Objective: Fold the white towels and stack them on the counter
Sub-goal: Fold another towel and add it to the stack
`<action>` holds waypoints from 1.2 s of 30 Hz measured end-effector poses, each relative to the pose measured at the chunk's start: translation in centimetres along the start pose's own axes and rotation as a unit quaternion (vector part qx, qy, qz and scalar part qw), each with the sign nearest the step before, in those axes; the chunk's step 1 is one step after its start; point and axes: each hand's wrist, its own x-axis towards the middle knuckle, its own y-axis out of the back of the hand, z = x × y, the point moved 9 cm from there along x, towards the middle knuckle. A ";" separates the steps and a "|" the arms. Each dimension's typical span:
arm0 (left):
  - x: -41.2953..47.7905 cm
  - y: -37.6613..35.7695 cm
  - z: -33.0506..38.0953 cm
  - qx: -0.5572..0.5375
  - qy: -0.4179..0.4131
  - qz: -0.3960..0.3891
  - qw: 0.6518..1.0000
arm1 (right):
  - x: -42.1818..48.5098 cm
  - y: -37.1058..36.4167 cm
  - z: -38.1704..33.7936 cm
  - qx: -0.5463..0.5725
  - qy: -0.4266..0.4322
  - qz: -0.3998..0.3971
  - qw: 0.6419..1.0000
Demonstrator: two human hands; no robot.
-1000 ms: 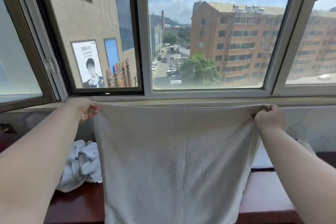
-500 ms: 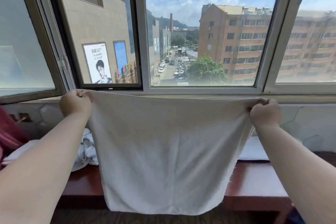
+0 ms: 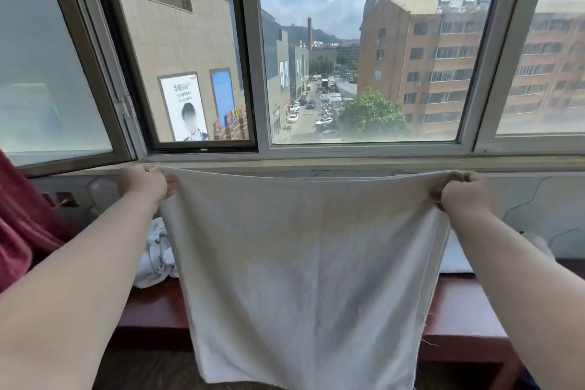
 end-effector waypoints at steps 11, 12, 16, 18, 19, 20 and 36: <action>10.3 -9.8 -12.0 0.111 -0.036 -0.068 0.991 | 5.8 -13.1 9.5 -0.043 -0.008 -0.035 0.998; 11.5 -10.9 -12.8 0.152 -0.064 -0.063 0.984 | 6.8 -14.9 10.2 -0.056 0.006 -0.038 0.998; 15.9 -18.2 -16.7 0.369 -0.167 -0.098 0.909 | 10.9 -24.4 13.1 -0.089 0.026 -0.079 0.993; 17.7 -22.4 -21.5 0.438 -0.159 -0.181 0.866 | 12.7 -29.6 15.5 -0.117 0.012 -0.114 0.986; 18.4 -24.0 -24.1 0.469 -0.147 -0.216 0.843 | 13.4 -31.9 17.3 -0.134 -0.004 -0.129 0.983; 19.1 -25.1 -26.5 0.499 -0.132 -0.242 0.821 | 13.9 -33.7 19.1 -0.158 -0.016 -0.138 0.978; 28.1 -36.8 -42.1 0.752 -0.166 -0.298 0.564 | 21.4 -46.1 33.3 -0.449 -0.006 -0.241 0.861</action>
